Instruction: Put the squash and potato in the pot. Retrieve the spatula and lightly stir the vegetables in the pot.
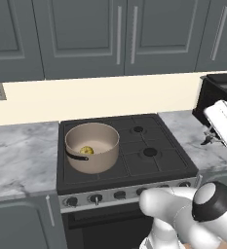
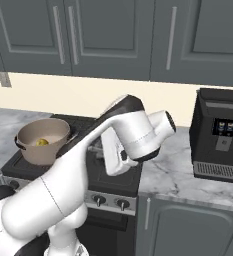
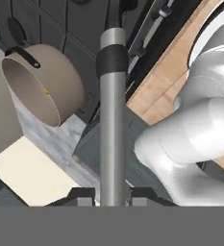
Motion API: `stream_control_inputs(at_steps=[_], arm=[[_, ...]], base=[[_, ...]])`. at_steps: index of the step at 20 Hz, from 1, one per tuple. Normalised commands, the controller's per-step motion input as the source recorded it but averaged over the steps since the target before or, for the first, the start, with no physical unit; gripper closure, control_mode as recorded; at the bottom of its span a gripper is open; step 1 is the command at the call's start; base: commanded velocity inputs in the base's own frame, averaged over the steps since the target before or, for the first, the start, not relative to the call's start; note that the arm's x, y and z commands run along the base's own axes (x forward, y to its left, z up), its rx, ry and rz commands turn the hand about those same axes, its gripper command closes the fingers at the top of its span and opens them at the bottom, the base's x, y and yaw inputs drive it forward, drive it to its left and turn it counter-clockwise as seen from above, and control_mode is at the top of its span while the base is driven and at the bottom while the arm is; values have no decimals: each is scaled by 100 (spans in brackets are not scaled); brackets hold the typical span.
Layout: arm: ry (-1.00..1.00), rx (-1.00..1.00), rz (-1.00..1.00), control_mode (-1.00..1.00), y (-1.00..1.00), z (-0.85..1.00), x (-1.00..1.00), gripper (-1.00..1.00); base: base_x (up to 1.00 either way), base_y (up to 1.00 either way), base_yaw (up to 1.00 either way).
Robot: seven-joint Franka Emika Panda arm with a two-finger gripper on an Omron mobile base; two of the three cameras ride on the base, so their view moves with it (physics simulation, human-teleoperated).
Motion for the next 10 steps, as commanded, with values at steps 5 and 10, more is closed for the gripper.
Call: stream_control_inputs(at_steps=[5, 10], arm=[[-5, 40, -1, -100, 33, 33, -7, 100], [1, 33, -8, -100, 30, 57, 1, 100]], base=[[0, 0, 0], [0, 0, 0]])
